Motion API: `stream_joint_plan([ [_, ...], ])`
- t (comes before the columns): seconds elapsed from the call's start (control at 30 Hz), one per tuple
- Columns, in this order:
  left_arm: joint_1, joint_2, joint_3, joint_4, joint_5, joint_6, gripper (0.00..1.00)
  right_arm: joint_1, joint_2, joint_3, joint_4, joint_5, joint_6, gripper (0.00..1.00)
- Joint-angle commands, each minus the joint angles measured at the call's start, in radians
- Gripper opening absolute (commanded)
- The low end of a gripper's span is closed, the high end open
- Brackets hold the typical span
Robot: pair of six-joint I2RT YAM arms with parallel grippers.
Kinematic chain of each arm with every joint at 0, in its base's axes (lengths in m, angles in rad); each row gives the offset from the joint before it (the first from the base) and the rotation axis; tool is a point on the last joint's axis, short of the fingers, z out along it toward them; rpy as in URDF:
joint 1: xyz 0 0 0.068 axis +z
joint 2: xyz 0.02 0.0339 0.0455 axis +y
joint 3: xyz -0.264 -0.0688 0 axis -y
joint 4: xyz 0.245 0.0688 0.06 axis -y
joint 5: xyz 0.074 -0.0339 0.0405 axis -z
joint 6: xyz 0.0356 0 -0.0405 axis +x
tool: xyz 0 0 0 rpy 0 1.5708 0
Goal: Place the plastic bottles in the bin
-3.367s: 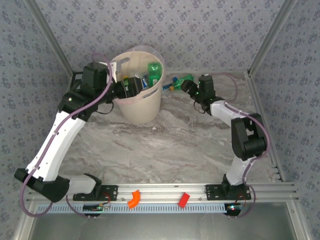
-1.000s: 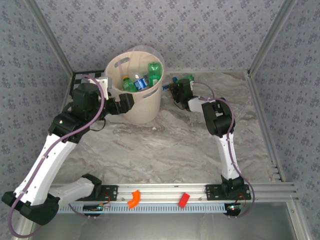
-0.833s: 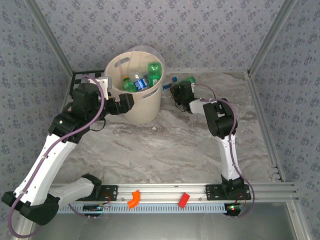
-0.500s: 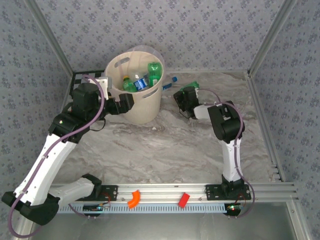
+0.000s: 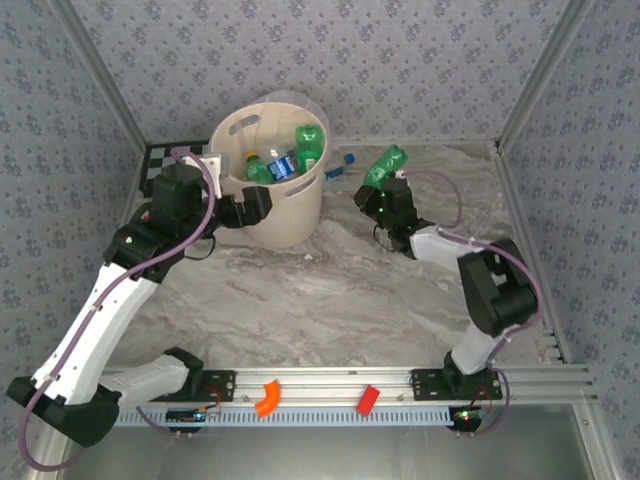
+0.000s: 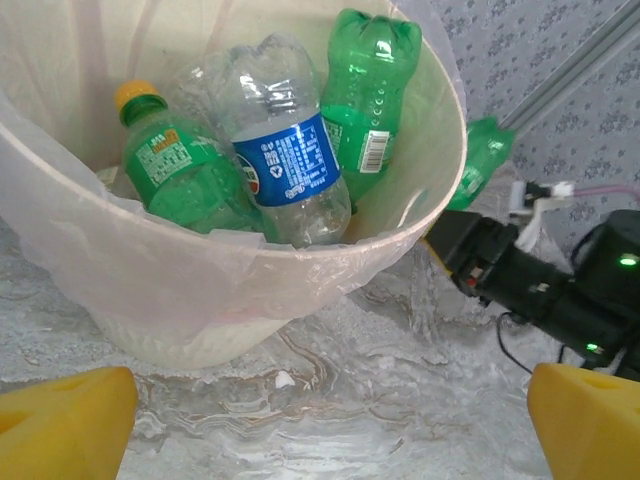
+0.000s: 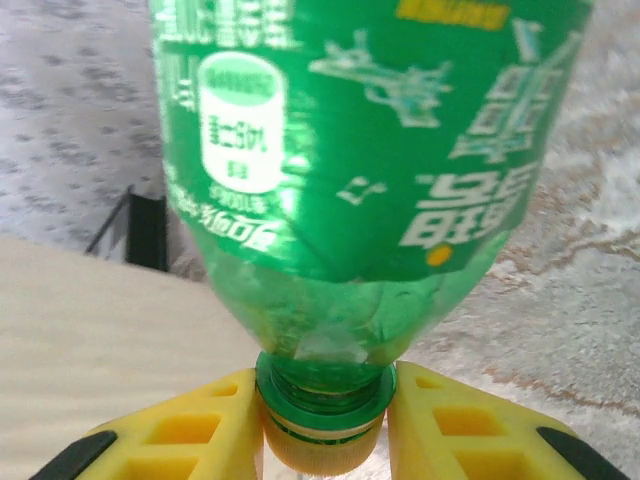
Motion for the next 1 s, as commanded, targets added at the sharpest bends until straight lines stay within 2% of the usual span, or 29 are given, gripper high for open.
stream_joint_plan([
  [0.0,-0.004,0.014,0.055,0.028,0.025,0.0,1.0,0.04,-0.131,-0.004,-0.115,0.072,-0.233,0.33],
  [0.23,-0.004,0.024,0.115,0.025,0.008,0.014,1.0,0.129,-0.312,0.09,-0.322,0.136,-0.382,0.34],
  [0.37,-0.004,0.018,0.149,0.021,-0.01,0.023,1.0,0.178,-0.345,0.175,-0.403,0.105,-0.412,0.34],
  [0.57,-0.003,0.028,0.184,0.02,-0.009,0.032,1.0,0.235,-0.307,0.358,-0.505,0.007,-0.412,0.34],
  [0.7,-0.004,0.06,0.238,0.004,-0.001,0.053,1.0,0.289,-0.277,0.434,-0.521,0.0,-0.429,0.34],
  [0.97,-0.001,0.142,0.339,0.014,0.127,0.09,0.99,0.4,-0.204,0.564,-0.581,-0.046,-0.506,0.35],
])
